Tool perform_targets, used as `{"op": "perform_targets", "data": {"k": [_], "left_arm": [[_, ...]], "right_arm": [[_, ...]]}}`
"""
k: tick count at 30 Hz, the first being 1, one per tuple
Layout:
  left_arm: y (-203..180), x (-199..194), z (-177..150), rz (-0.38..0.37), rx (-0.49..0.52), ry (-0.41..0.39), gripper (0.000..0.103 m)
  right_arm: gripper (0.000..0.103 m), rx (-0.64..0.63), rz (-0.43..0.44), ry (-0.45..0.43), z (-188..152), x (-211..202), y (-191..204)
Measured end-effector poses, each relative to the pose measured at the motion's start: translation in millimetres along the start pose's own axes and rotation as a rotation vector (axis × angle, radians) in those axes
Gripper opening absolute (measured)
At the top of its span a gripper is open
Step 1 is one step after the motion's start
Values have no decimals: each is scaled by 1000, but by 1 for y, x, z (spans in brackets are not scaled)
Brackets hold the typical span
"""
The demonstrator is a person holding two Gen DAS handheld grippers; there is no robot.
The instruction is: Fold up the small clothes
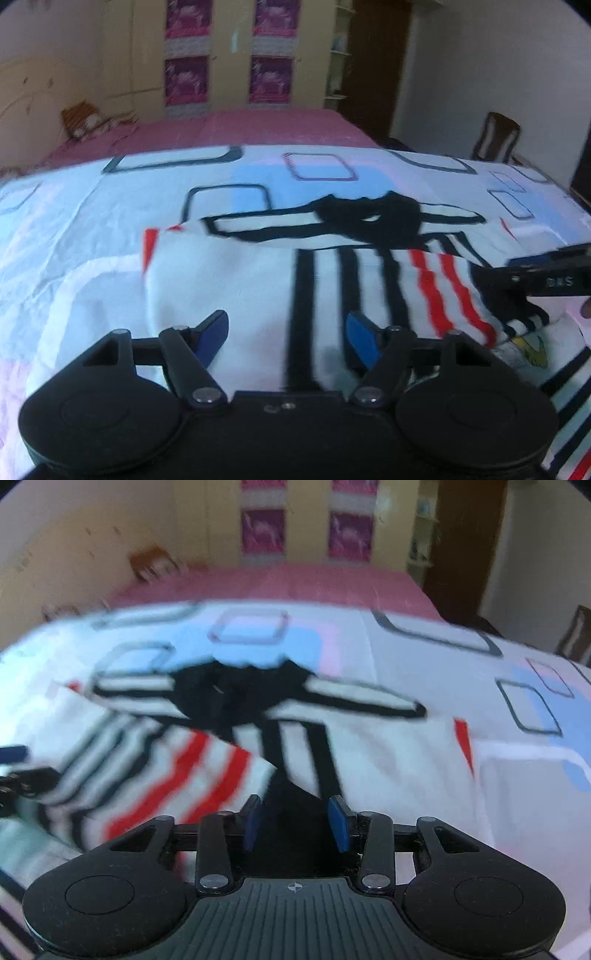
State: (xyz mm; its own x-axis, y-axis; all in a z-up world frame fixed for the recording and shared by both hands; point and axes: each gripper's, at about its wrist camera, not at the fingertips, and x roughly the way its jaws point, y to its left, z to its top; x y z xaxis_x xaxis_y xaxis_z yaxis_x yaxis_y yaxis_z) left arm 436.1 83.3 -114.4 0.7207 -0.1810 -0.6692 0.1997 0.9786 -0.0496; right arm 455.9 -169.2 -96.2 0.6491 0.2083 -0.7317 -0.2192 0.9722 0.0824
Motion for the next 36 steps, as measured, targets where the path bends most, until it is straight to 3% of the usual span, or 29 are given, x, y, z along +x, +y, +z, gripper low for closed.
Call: {"op": "perform_targets", "data": {"k": [3,6,8,11,25,31,35,36], "left_arm": [[-9,22,-9,-19,22,113,73],[-4,11,-9,-8,-14,76,69],[-2,-1,-11,-4,-10,34,69],[4,5,-24,6,1,77,70],[-9,2,-18,71,43,109,71],[-18,-5,-15,127,64,126,80],[-26,-20,-21,154,70,97,98],[-28,-23,-24,160,69,99,98]], "right_arm": [[40,-11,-27,100,-8,18,8],[40,15,-34,92,-9,14,7],[40,10,-27,40,-8,-1,6],[40,-9,-56,97,-17,6,4],[40,-9,-56,99,-18,8,2],[41,63,-21,23,-22,-24,-11],[41,81,-22,-15,-31,-51,-24],[49,97,-16,-15,-34,-57,-29]]}}
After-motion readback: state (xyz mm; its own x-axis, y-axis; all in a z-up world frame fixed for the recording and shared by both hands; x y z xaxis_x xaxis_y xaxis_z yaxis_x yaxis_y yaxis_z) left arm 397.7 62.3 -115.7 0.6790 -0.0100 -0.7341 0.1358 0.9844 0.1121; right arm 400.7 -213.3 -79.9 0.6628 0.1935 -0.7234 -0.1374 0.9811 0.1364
